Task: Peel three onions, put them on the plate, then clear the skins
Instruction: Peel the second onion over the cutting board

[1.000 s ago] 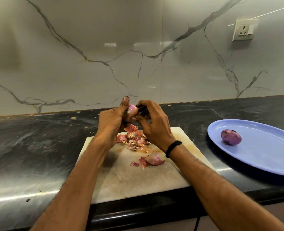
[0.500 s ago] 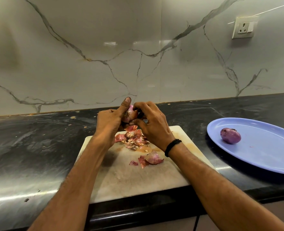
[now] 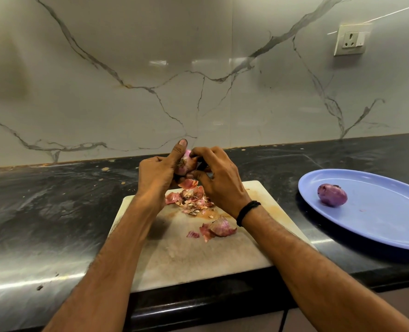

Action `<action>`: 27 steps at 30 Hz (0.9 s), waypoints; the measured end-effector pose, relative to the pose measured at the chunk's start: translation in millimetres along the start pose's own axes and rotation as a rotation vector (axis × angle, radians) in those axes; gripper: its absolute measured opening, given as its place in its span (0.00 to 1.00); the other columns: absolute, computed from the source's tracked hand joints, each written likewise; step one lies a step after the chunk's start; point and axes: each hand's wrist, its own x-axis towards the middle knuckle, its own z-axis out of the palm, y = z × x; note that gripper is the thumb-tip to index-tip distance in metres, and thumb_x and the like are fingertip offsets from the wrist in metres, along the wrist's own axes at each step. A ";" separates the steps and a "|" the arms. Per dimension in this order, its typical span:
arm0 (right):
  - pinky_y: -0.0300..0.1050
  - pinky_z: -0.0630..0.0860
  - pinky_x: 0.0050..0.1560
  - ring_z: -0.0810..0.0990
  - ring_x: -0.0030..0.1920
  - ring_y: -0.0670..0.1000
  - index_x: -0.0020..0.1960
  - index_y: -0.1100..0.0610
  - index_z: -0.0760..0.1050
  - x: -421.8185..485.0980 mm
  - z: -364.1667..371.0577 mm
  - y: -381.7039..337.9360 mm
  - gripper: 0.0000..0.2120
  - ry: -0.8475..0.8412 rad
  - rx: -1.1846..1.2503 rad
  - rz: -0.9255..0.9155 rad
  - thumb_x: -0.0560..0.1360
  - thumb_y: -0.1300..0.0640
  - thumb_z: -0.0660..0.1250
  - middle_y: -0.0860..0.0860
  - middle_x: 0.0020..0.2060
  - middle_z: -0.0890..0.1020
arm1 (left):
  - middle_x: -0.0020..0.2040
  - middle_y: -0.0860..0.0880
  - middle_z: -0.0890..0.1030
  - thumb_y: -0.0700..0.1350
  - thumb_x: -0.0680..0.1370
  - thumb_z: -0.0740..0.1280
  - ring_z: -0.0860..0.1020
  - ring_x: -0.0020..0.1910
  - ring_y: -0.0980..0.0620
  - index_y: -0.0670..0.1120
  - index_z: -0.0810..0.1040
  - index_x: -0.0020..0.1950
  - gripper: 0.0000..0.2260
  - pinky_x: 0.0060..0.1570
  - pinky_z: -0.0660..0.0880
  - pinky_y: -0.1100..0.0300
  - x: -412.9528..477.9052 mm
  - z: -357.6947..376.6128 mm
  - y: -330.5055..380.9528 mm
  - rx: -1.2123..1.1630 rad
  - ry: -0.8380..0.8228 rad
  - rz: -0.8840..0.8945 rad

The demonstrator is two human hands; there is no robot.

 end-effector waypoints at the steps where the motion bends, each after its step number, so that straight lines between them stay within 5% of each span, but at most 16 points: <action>1: 0.29 0.71 0.47 0.77 0.46 0.52 0.59 0.59 0.74 0.1 0.1 0.6 0.14 -0.001 -0.017 -0.003 0.74 0.64 0.70 0.57 0.49 0.76 | 0.38 0.44 0.86 0.62 0.69 0.74 0.86 0.38 0.45 0.41 0.83 0.44 0.23 0.45 0.84 0.48 0.3 -0.2 -0.5 0.006 -0.001 0.001; 8: 0.28 0.70 0.45 0.76 0.43 0.50 0.50 0.63 0.77 -1.3 1.6 2.0 0.05 0.032 -0.039 -0.008 0.75 0.64 0.69 0.56 0.45 0.77 | 0.42 0.41 0.86 0.64 0.68 0.74 0.86 0.39 0.45 0.41 0.82 0.47 0.25 0.44 0.84 0.51 0.4 0.3 0.1 -0.030 0.013 -0.029; 14: 0.30 0.73 0.48 0.77 0.47 0.50 0.59 0.59 0.73 -0.6 0.5 -0.5 0.14 0.024 0.012 0.006 0.75 0.64 0.69 0.55 0.49 0.76 | 0.41 0.42 0.86 0.64 0.66 0.75 0.86 0.41 0.43 0.41 0.83 0.45 0.25 0.47 0.84 0.47 0.2 0.4 -0.1 -0.027 0.024 -0.023; 20: 0.29 0.72 0.47 0.77 0.45 0.51 0.58 0.60 0.76 -0.6 2.4 4.5 0.11 0.017 -0.046 -0.008 0.75 0.64 0.69 0.56 0.48 0.77 | 0.43 0.41 0.86 0.61 0.69 0.76 0.86 0.39 0.45 0.39 0.83 0.49 0.24 0.44 0.84 0.50 1.4 0.5 -3.0 -0.003 0.019 -0.029; 27: 0.41 0.78 0.46 0.77 0.46 0.53 0.58 0.60 0.75 -2.0 2.5 8.3 0.12 -0.037 -0.062 -0.024 0.75 0.65 0.69 0.56 0.49 0.77 | 0.42 0.42 0.86 0.58 0.70 0.76 0.86 0.39 0.47 0.40 0.83 0.48 0.21 0.43 0.84 0.54 1.1 0.7 -6.2 0.025 0.024 -0.045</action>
